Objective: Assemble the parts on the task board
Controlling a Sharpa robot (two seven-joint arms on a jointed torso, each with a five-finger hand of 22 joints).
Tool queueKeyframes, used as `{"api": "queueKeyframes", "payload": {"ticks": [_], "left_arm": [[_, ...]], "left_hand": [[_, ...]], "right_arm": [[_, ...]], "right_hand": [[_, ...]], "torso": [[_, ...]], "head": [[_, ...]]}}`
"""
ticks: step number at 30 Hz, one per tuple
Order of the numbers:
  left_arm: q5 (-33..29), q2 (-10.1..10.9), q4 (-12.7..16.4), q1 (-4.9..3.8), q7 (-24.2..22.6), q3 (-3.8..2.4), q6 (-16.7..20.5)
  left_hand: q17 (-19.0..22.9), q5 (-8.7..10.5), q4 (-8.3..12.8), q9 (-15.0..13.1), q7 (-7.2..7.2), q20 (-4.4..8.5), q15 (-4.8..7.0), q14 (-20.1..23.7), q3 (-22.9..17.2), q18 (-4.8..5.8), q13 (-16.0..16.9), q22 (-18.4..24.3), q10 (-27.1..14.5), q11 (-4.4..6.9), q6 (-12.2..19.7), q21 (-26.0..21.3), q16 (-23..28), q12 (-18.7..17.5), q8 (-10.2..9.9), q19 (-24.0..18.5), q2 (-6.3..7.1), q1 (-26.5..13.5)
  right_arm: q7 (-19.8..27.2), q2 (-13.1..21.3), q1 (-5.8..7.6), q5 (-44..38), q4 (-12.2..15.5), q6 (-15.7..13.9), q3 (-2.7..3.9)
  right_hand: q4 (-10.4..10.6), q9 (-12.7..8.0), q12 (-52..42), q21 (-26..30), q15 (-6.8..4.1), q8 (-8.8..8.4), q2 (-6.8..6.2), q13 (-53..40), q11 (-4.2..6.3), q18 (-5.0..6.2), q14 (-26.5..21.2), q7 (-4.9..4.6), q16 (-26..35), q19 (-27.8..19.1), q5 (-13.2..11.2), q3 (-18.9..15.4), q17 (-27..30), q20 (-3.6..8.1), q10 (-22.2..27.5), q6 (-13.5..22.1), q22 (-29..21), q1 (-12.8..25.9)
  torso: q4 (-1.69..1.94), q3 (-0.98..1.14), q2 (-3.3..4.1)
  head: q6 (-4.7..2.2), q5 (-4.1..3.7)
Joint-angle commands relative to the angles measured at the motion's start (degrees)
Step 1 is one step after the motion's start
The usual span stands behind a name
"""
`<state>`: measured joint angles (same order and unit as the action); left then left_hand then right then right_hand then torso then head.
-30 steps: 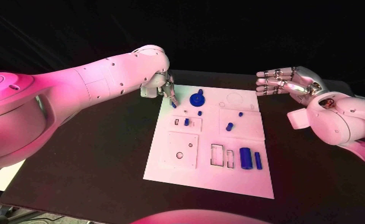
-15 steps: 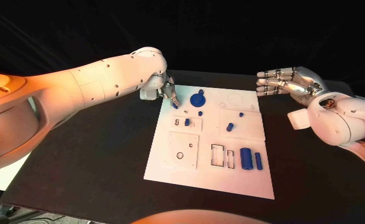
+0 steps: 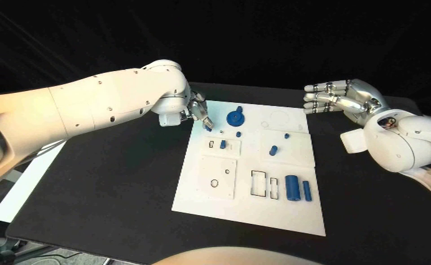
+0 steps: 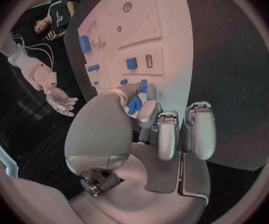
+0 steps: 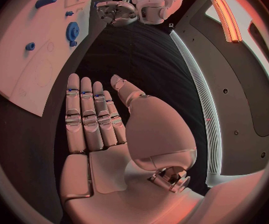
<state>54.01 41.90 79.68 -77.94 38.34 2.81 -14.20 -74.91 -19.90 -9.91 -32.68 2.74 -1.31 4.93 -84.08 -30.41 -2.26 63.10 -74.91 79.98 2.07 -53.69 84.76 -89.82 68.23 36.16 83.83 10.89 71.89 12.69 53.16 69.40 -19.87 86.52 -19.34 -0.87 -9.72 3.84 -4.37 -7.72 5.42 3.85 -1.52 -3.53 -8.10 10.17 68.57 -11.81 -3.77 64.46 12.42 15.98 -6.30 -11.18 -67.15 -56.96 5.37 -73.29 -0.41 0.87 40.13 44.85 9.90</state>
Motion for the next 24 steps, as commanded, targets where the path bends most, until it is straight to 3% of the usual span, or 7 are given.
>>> {"api": "queueKeyframes", "payload": {"ticks": [1,12,19,24], "left_arm": [[-1.37,1.06,2.22,0.23,0.52,0.14,4.5],[0.45,2.5,5.26,2.26,0.54,0.37,6.86],[1.89,2.19,5.46,3.78,0.22,0.4,6.95],[2.15,2.06,5.2,4.22,0.24,0.4,6.32]], "left_hand": [[-15.09,-0.52,8.68,-0.11,-0.36,0.09,0.0,-5.92,-8.91,0.53,0.16,-8.45,0.51,-0.09,-0.86,0.27,-0.18,0.26,0.27,3.13,-0.14,-0.64],[-15.09,-1.08,8.91,-0.16,-0.42,0.15,0.05,-5.92,-9.16,0.58,0.25,-8.64,0.65,-0.04,-1.08,0.41,-0.18,0.32,0.28,3.22,0.03,-0.88],[-15.09,-1.23,8.98,-0.18,-0.44,0.16,0.07,-5.92,-9.24,0.58,0.2,-8.63,0.66,-0.01,-1.15,0.41,-0.18,0.28,0.29,3.22,0.07,-0.92],[-15.09,-1.23,8.98,-0.18,-0.44,0.16,0.07,-5.92,-9.24,0.58,0.2,-8.63,0.66,-0.01,-1.15,0.41,-0.18,0.28,0.29,3.22,0.07,-0.92]], "right_arm": [[0.43,-0.09,-0.15,-0.21,-0.09,0.82,0.0],[0.46,-0.12,-0.37,-0.2,-0.24,0.87,0.0],[0.46,-0.11,-0.46,-0.19,-0.21,0.94,0.0],[0.45,-0.09,-0.49,-0.18,-0.17,0.96,0.0]], "right_hand": [[0.15,-0.04,0.19,0.32,0.12,-0.22,-0.31,0.04,-0.18,0.33,-0.13,-0.36,0.13,0.25,0.25,0.3,0.08,-0.01,0.39,0.22,-0.08,0.25],[0.15,-0.04,0.19,0.32,0.12,-0.22,-0.31,0.04,-0.18,0.33,-0.13,-0.36,0.13,0.25,0.25,0.3,0.08,-0.01,0.39,0.22,-0.08,0.25],[0.15,-0.04,0.19,0.32,0.12,-0.22,-0.31,0.04,-0.18,0.33,-0.13,-0.36,0.13,0.25,0.25,0.3,0.08,-0.01,0.39,0.22,-0.08,0.25],[0.15,-0.04,0.19,0.32,0.12,-0.22,-0.31,0.04,-0.18,0.33,-0.13,-0.36,0.13,0.25,0.25,0.3,0.08,-0.01,0.39,0.22,-0.08,0.25]], "torso": [[0.09,-0.04,-0.02],[-0.01,-0.08,0.04],[0.0,-0.07,0.07],[0.0,-0.02,0.08]], "head": [[0.1,-0.03],[0.33,-0.01],[0.55,0.02],[0.66,-0.07]]}}
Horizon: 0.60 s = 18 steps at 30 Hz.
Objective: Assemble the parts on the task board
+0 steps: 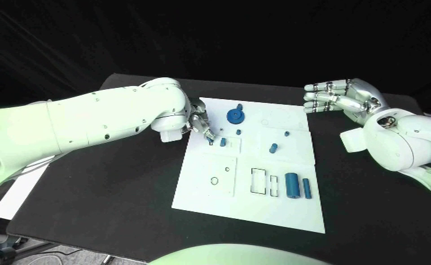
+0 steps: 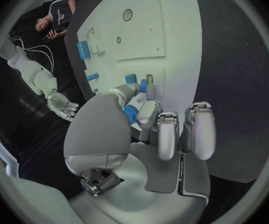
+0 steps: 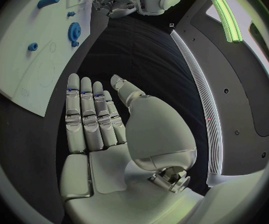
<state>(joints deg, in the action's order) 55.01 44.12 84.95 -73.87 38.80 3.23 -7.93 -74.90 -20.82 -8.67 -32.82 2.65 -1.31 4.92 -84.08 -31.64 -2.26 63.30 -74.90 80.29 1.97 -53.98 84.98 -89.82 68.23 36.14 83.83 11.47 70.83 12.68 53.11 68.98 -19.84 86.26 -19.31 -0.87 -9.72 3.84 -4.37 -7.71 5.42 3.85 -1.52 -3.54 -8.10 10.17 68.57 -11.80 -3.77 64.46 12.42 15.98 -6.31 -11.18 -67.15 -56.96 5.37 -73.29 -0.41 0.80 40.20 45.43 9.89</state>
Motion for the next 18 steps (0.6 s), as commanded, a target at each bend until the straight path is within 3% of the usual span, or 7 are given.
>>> {"api": "queueKeyframes", "payload": {"ticks": [1,18], "left_arm": [[1.21,-0.18,-0.11,0.21,-0.18,-0.02,-0.18],[4.29,-1.05,-1.19,0.44,0.61,-0.02,-1.09]], "left_hand": [[-15.1,-0.36,7.78,-0.04,-0.36,0.17,0.08,-5.92,-8.04,0.56,-0.15,-8.57,0.32,0.09,-0.88,0.13,-0.18,0.15,0.3,3.19,-0.48,0.11],[-15.1,-0.39,7.82,-0.04,-0.37,0.18,0.08,-5.92,-8.06,0.56,-0.27,-8.57,0.28,0.1,-0.89,0.13,-0.18,0.05,0.3,3.19,-0.46,0.11]], "right_arm": [[0.47,-0.04,-0.06,-0.2,0.08,0.94,0.0],[0.48,-0.16,-0.1,-0.17,0.02,1.0,0.0]], "right_hand": [[0.15,-0.04,0.18,0.32,0.13,-0.22,-0.31,0.04,-0.18,0.33,-0.13,-0.37,0.13,0.25,0.25,0.3,0.09,-0.01,0.39,0.22,-0.08,0.25],[0.25,-0.05,0.18,0.46,0.13,-0.23,-0.29,0.04,-0.19,0.33,-0.11,-0.37,0.12,0.34,0.35,0.38,0.23,-0.03,0.43,0.23,-0.2,0.42]], "torso": [[0.02,0.03,-0.01],[-0.03,0.04,-0.07]], "head": [[0.21,-0.07],[0.74,-0.03]]}}
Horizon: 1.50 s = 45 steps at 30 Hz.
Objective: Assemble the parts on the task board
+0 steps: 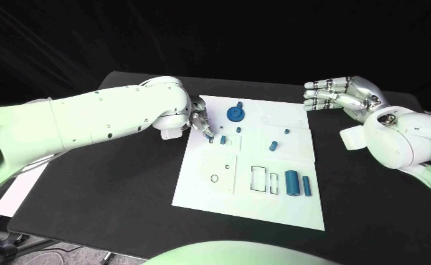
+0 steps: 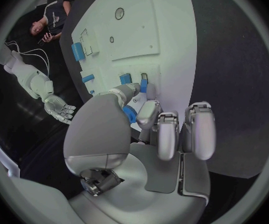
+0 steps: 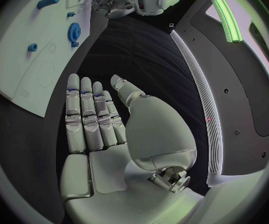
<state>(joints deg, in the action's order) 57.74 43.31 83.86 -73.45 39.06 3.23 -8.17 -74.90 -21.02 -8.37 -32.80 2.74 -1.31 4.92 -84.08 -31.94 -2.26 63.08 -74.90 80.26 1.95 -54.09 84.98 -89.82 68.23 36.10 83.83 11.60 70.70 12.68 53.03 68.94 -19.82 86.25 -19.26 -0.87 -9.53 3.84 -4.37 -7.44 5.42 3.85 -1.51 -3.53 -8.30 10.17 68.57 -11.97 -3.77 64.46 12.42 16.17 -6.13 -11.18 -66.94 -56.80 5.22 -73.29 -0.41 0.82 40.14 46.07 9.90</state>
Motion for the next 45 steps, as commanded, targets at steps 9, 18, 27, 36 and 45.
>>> {"api": "queueKeyframes", "payload": {"ticks": [9,18,27,36,45], "left_arm": [[1.74,-0.52,-0.41,0.21,0.58,0.0,-2.67],[1.76,-0.57,-0.02,0.33,0.7,0.01,-4.71],[1.76,-0.54,0.51,0.36,0.72,0.02,-4.92],[2.24,-0.77,0.34,0.41,0.97,0.02,-3.68],[2.84,-0.21,1.59,0.5,0.54,0.01,-0.52]], "left_hand": [[-15.1,-0.23,7.57,-0.07,-0.46,0.18,0.09,-5.92,-7.8,0.56,0.07,-8.6,0.36,0.13,-0.8,0.16,-0.18,0.14,0.34,3.21,-0.55,0.24],[-15.1,-0.25,7.6,-0.07,-0.46,0.18,0.09,-5.92,-7.83,0.56,-0.07,-8.59,0.32,0.13,-0.82,0.14,-0.18,0.02,0.33,3.2,-0.54,0.23],[-15.1,-0.27,7.64,-0.07,-0.46,0.19,0.09,-5.92,-7.85,0.58,0.0,-8.68,0.35,0.14,-0.83,0.21,-0.18,0.08,0.33,3.24,-0.52,0.22],[-15.1,-0.29,7.69,-0.07,-0.47,0.19,0.1,-5.92,-7.88,0.59,0.01,-8.68,0.37,0.14,-0.86,0.21,-0.18,0.09,0.32,3.24,-0.49,0.21],[-15.1,-0.61,7.91,-0.1,-0.52,0.21,0.14,-5.92,-8.1,0.65,0.25,-8.92,0.59,0.2,-1.1,0.39,-0.18,0.29,0.34,3.36,-0.38,0.11]], "right_arm": [[0.46,-0.1,-0.08,-0.18,0.01,0.98,0.0],[0.44,-0.14,-0.11,-0.18,-0.03,1.08,0.0],[0.43,-0.17,-0.15,-0.18,-0.09,1.01,0.0],[0.48,-0.24,-0.16,-0.18,-0.07,1.03,0.0],[0.49,-0.24,-0.17,-0.17,-0.1,1.02,0.0]], "right_hand": [[0.06,-0.05,0.18,0.19,0.14,-0.23,-0.29,0.04,0.02,0.33,-0.11,-0.2,0.12,0.35,0.35,0.19,0.05,-0.03,0.22,0.06,-0.05,0.42],[0.06,-0.05,0.18,0.19,0.14,-0.23,-0.29,0.04,0.02,0.33,-0.11,-0.2,0.12,0.35,0.35,0.19,0.05,-0.03,0.22,0.06,-0.05,0.42],[0.07,-0.04,0.18,0.24,0.13,-0.22,-0.26,0.04,0.03,0.34,-0.1,-0.2,0.11,0.38,0.37,0.24,0.1,-0.03,0.23,0.06,-0.1,0.44],[0.07,-0.04,0.18,0.24,0.13,-0.22,-0.26,0.04,0.03,0.34,-0.1,-0.2,0.11,0.38,0.37,0.24,0.1,-0.03,0.23,0.06,-0.1,0.44],[0.07,-0.04,0.18,0.24,0.13,-0.22,-0.26,0.04,0.03,0.34,-0.1,-0.2,0.11,0.38,0.37,0.24,0.1,-0.03,0.23,0.06,-0.1,0.44]], "torso": [[0.02,0.05,-0.05],[-0.03,0.03,-0.05],[0.05,0.0,-0.03],[-0.02,-0.01,-0.04],[-0.01,0.01,-0.01]], "head": [[0.29,-0.05],[0.35,-0.08],[0.31,-0.21],[0.46,-0.09],[0.55,-0.11]]}}
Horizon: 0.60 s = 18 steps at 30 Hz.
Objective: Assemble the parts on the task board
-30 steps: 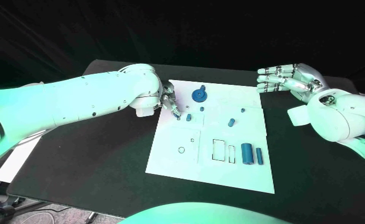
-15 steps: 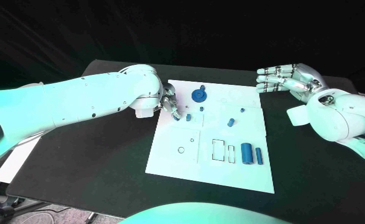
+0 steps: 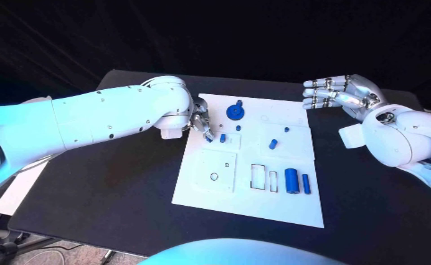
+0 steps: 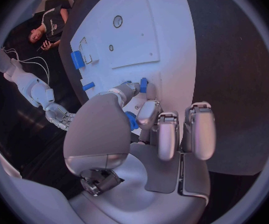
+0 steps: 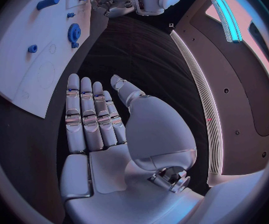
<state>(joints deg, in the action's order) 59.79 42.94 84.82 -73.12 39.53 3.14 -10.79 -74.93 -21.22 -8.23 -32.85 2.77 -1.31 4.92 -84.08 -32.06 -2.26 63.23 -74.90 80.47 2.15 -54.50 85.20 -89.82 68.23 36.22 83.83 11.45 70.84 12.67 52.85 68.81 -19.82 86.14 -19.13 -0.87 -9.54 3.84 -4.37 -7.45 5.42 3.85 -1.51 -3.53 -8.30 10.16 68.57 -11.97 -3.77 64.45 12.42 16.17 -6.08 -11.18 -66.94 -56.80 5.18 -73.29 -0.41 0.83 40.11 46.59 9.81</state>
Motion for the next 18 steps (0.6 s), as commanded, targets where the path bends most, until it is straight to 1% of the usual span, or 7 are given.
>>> {"api": "queueKeyframes", "payload": {"ticks": [1,3,7,13,15,17,18], "left_arm": [[0.69,0.31,0.9,0.18,0.08,0.09,2.73],[0.27,0.6,1.43,0.2,0.25,0.09,4.1],[-0.18,1.2,2.3,0.33,0.67,0.09,6.42],[-0.14,2.19,3.34,0.73,1.13,0.09,9.71],[0.11,2.31,3.43,0.89,1.21,0.09,10.38],[0.45,2.38,3.52,1.05,1.26,0.09,10.77],[0.61,2.41,3.56,1.13,1.28,0.09,10.9]], "left_hand": [[-15.07,-0.45,7.79,-0.05,-0.55,0.22,0.15,-5.92,-7.99,0.65,0.12,-8.92,0.39,0.0,-0.71,0.16,-0.18,0.3,0.23,3.35,-0.22,-0.06],[-15.07,-0.54,7.81,-0.05,-0.56,0.23,0.16,-5.92,-8.03,0.65,0.11,-8.94,0.42,0.01,-0.76,0.18,-0.18,0.29,0.23,3.36,-0.2,-0.11],[-15.07,-0.61,7.83,-0.06,-0.57,0.23,0.16,-5.92,-8.07,0.67,0.06,-9.0,0.43,0.02,-0.8,0.22,-0.18,0.25,0.23,3.39,-0.19,-0.15],[-15.07,-0.74,7.9,-0.07,-0.61,0.26,0.19,-5.92,-8.18,0.7,0.15,-9.15,0.52,0.06,-0.91,0.33,-0.18,0.33,0.24,3.47,-0.15,-0.22],[-15.07,-0.75,7.9,-0.07,-0.62,0.26,0.19,-5.92,-8.19,0.7,0.14,-9.15,0.52,0.06,-0.92,0.33,-0.18,0.32,0.24,3.47,-0.15,-0.23],[-15.07,-0.78,7.93,-0.07,-0.62,0.26,0.2,-5.92,-8.23,0.7,0.11,-9.15,0.53,0.07,-0.94,0.33,-0.18,0.29,0.25,3.47,-0.13,-0.24],[-15.07,-0.78,7.93,-0.07,-0.62,0.26,0.2,-5.92,-8.23,0.7,0.11,-9.15,0.53,0.07,-0.94,0.33,-0.18,0.29,0.25,3.47,-0.13,-0.24]], "right_arm": [[0.5,-0.06,-0.04,-0.18,0.01,0.88,0.01],[0.5,-0.06,-0.05,-0.18,0.01,0.89,0.01],[0.49,-0.04,-0.05,-0.17,-0.01,0.87,0.01],[0.48,-0.07,-0.05,-0.15,-0.08,0.9,0.01],[0.49,-0.08,-0.05,-0.14,-0.11,0.92,0.01],[0.5,-0.09,-0.06,-0.14,-0.13,0.94,0.01],[0.51,-0.09,-0.06,-0.14,-0.14,0.95,0.01]], "right_hand": [[0.07,-0.04,0.18,0.24,0.13,-0.22,-0.26,0.04,0.03,0.34,-0.1,-0.2,0.11,0.38,0.38,0.25,0.06,-0.03,0.23,0.07,-0.05,0.44],[0.07,-0.04,0.18,0.24,0.13,-0.22,-0.26,0.04,0.03,0.34,-0.1,-0.2,0.11,0.38,0.38,0.25,0.06,-0.03,0.23,0.07,-0.05,0.44],[0.08,-0.04,0.17,0.28,0.13,-0.22,-0.26,0.04,0.02,0.34,-0.1,-0.2,0.11,0.4,0.38,0.27,0.1,-0.03,0.23,0.07,-0.09,0.45],[0.08,-0.04,0.17,0.3,0.13,-0.22,-0.26,0.04,0.02,0.34,-0.1,-0.2,0.11,0.41,0.39,0.28,0.11,-0.04,0.24,0.07,-0.1,0.46],[0.08,-0.04,0.17,0.3,0.13,-0.22,-0.26,0.04,0.02,0.34,-0.1,-0.2,0.11,0.41,0.39,0.28,0.11,-0.04,0.24,0.07,-0.1,0.46],[0.08,-0.04,0.17,0.3,0.13,-0.22,-0.26,0.04,0.02,0.34,-0.1,-0.2,0.11,0.41,0.39,0.28,0.11,-0.04,0.24,0.07,-0.1,0.46],[0.08,-0.04,0.17,0.3,0.13,-0.22,-0.26,0.04,0.02,0.34,-0.1,-0.2,0.11,0.41,0.39,0.28,0.11,-0.04,0.24,0.07,-0.1,0.46]], "torso": [[-0.01,-0.01,0.03],[0.01,-0.01,0.02],[0.09,0.04,-0.03],[0.13,0.03,-0.08],[0.18,0.0,-0.09],[0.1,-0.03,-0.03],[0.12,-0.05,-0.02]], "head": [[0.04,-0.03],[0.08,-0.06],[0.21,-0.03],[0.26,0.02],[0.29,0.01],[0.22,0.06],[0.22,0.08]]}}
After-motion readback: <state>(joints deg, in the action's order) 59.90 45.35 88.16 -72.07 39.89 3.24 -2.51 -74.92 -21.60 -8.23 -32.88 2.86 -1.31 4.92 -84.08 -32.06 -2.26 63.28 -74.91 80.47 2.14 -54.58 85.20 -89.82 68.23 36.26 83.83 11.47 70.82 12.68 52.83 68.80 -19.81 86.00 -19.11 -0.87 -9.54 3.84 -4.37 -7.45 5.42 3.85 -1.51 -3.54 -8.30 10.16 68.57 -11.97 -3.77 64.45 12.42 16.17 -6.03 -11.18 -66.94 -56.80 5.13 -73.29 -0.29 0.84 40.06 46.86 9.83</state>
